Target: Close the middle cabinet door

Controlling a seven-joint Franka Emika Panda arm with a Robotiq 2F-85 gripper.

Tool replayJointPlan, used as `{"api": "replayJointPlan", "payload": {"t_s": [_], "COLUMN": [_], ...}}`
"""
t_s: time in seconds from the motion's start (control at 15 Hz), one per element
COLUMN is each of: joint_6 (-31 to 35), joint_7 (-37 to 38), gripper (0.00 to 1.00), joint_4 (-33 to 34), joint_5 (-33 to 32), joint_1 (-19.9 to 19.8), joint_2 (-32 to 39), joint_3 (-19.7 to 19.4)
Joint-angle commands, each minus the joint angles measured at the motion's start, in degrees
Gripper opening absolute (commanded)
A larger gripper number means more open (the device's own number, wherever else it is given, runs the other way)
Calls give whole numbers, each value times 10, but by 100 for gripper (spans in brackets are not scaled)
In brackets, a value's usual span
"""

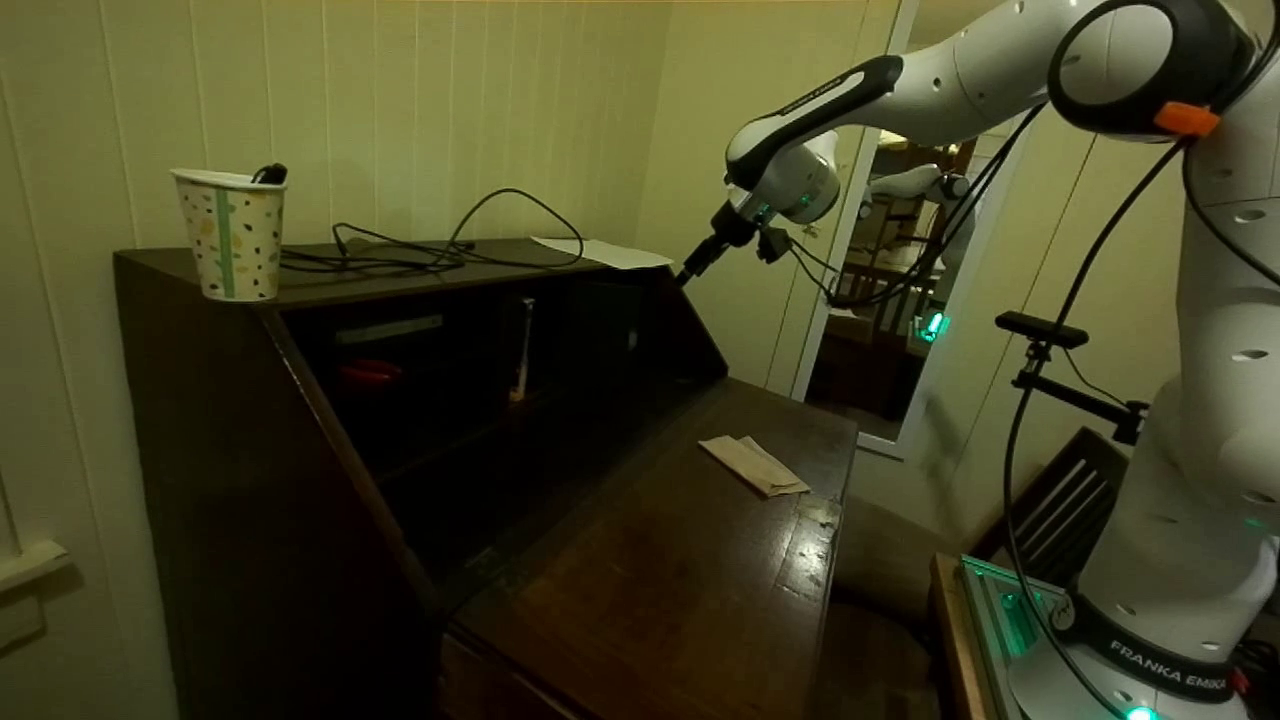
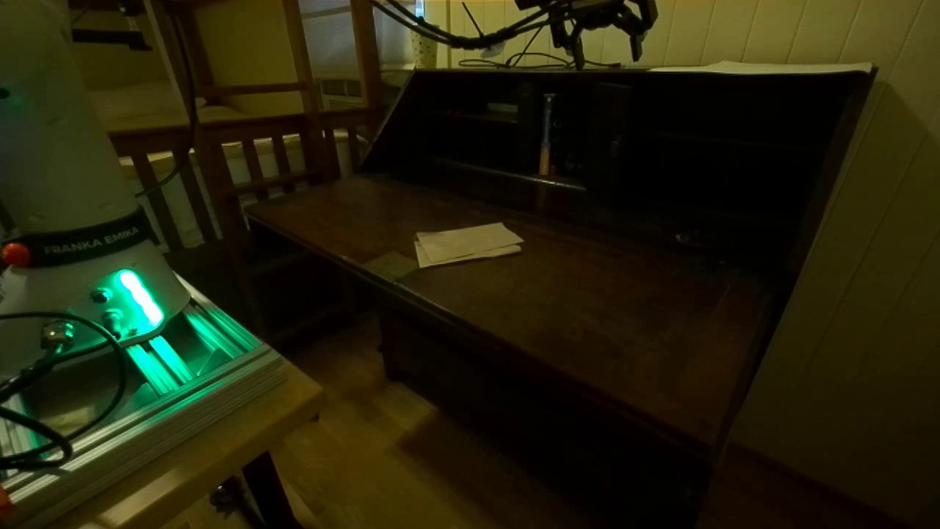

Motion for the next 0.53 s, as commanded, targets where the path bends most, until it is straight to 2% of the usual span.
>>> {"api": "replayJointPlan", "payload": {"t_s": [0.0,0.07,0.2,0.4,0.47], "joint_6": [26,27,27,-11,-30], "joint_7": [-63,-91,-131,-212,-229], "gripper": [100,100,100,100,100], "joint_4": [33,45,70,121,140], "joint_5": [23,44,60,118,125], "joint_1": [-86,-73,-95,-128,-155], "joint_2": [17,28,43,72,80], "joint_3": [87,70,89,126,157]}}
